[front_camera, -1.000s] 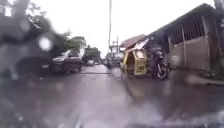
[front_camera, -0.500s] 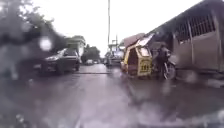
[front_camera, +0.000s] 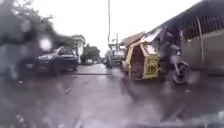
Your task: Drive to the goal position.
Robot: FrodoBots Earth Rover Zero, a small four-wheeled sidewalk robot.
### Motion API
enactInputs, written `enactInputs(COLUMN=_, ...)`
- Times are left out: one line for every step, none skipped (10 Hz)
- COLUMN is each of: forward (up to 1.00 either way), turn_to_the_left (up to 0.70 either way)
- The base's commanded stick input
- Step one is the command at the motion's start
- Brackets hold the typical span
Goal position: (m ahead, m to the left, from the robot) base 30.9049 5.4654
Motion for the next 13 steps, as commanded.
enactInputs(forward=1.00, turn_to_the_left=0.00)
enactInputs(forward=1.00, turn_to_the_left=0.00)
enactInputs(forward=1.00, turn_to_the_left=0.00)
enactInputs(forward=1.00, turn_to_the_left=0.00)
enactInputs(forward=1.00, turn_to_the_left=0.00)
enactInputs(forward=1.00, turn_to_the_left=0.21)
enactInputs(forward=1.00, turn_to_the_left=0.27)
enactInputs(forward=1.00, turn_to_the_left=0.09)
enactInputs(forward=1.00, turn_to_the_left=0.00)
enactInputs(forward=1.00, turn_to_the_left=0.00)
enactInputs(forward=1.00, turn_to_the_left=0.00)
enactInputs(forward=1.00, turn_to_the_left=0.00)
enactInputs(forward=1.00, turn_to_the_left=0.00)
